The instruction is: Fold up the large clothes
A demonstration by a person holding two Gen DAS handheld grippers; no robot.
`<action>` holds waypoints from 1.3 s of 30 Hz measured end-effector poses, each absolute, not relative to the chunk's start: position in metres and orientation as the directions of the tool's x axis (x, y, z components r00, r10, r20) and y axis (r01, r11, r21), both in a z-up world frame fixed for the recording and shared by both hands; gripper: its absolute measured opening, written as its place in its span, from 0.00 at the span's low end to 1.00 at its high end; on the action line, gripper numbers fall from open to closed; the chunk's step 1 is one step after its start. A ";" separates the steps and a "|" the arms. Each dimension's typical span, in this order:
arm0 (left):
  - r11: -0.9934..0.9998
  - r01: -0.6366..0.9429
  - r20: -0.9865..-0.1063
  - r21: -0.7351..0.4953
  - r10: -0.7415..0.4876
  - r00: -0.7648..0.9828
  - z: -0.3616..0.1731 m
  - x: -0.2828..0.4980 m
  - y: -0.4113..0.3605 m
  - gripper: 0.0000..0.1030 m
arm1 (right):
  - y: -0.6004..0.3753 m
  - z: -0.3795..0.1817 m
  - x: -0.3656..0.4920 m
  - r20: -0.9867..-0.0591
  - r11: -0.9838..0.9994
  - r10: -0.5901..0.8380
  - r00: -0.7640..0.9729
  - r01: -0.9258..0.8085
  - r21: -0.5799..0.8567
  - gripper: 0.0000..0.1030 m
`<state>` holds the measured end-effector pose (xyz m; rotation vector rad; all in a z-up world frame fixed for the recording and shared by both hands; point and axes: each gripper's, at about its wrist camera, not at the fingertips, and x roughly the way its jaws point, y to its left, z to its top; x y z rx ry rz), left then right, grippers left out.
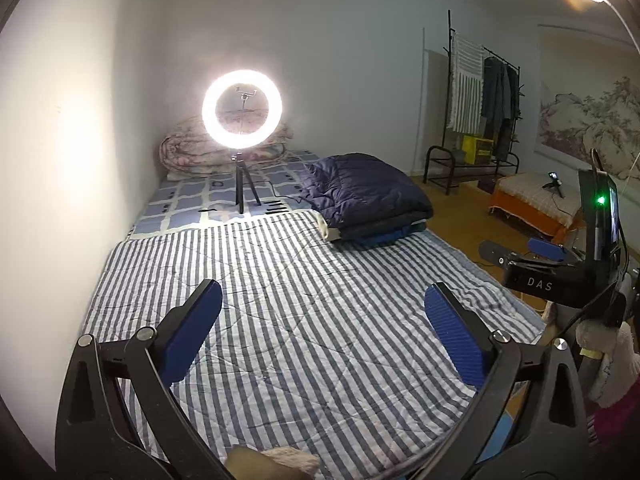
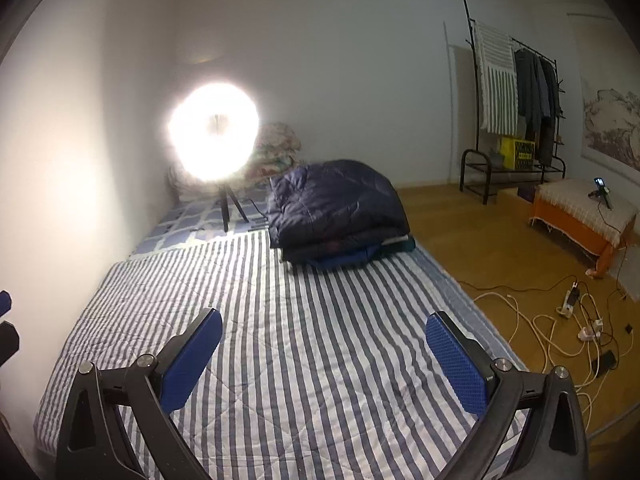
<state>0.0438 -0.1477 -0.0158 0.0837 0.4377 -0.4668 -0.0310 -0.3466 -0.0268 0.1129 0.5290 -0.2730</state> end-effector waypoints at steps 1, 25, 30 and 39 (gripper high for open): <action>0.894 0.447 -0.426 -0.018 -0.411 0.806 -0.018 0.046 -0.147 1.00 | -0.346 -0.028 -0.031 -0.510 0.957 -0.235 0.827 0.288 0.027 1.00; 0.907 0.418 -0.481 -0.056 -0.391 0.785 -0.038 0.059 -0.154 1.00 | -0.336 -0.028 -0.033 -0.472 0.951 -0.281 0.836 0.309 -0.019 1.00; 0.907 0.418 -0.480 -0.056 -0.391 0.785 -0.039 0.059 -0.153 1.00 | -0.334 -0.030 -0.031 -0.477 0.951 -0.283 0.832 0.308 -0.028 1.00; 0.909 0.414 -0.479 -0.053 -0.386 0.788 -0.039 0.058 -0.154 1.00 | -0.333 -0.031 -0.030 -0.483 0.950 -0.283 0.829 0.311 -0.025 1.00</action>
